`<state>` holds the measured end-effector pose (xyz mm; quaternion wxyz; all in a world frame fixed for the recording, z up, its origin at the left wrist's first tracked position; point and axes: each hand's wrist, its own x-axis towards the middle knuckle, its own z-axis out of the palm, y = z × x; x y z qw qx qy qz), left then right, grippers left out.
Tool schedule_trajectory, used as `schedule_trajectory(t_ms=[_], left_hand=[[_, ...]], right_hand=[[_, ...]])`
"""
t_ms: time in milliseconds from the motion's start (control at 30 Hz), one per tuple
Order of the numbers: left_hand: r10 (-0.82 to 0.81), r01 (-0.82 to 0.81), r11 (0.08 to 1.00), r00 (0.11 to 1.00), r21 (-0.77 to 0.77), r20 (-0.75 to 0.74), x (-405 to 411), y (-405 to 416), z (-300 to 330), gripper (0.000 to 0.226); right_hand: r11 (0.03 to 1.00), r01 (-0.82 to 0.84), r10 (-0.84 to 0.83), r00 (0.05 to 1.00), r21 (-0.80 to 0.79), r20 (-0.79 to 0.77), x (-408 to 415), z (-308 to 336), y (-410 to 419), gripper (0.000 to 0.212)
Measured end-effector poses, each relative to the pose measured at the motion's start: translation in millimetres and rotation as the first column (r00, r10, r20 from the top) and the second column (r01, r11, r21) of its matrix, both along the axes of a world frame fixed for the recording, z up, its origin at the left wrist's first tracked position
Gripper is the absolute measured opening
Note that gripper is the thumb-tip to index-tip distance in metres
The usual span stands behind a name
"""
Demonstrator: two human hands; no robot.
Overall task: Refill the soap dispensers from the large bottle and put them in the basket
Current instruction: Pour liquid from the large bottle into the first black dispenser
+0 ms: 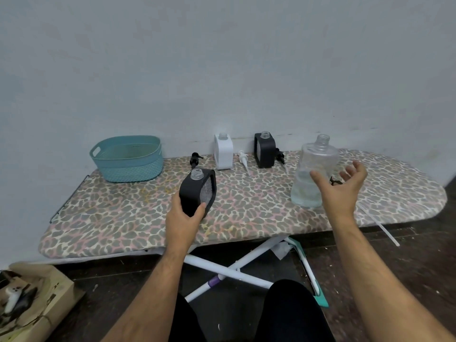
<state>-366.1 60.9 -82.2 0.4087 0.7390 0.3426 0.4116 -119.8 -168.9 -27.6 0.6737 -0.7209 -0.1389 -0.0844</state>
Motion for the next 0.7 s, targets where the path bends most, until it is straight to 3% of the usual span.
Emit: schedule_trajectory(t_ms=[133, 300, 367, 500, 700], left_hand=[[-0.001, 0.001, 1.000, 1.000, -0.001, -0.014, -2, -1, 1, 0.058], [-0.018, 0.018, 1.000, 0.999, -0.012, -0.027, -3, -1, 3, 0.061], [-0.025, 0.024, 1.000, 0.999, -0.018, -0.029, -3, 0, 3, 0.062], [-0.023, 0.023, 1.000, 0.999, -0.020, -0.027, -4, 0, 3, 0.064], [-0.029, 0.028, 0.999, 0.999, -0.033, -0.029, -4, 0, 2, 0.065]], right_hand=[[0.939, -0.345, 0.339, 0.915, 0.013, -0.218, 21, -8, -6, 0.123], [0.908, -0.418, 0.412, 0.876, 0.031, -0.249, 39, -16, -7, 0.132], [0.906, -0.423, 0.415, 0.878, 0.021, -0.238, 39, -13, -6, 0.128], [0.892, -0.452, 0.441, 0.878, -0.021, -0.187, 29, -3, -1, 0.099], [0.896, -0.433, 0.419, 0.897, -0.097, -0.141, 20, -3, 6, 0.095]])
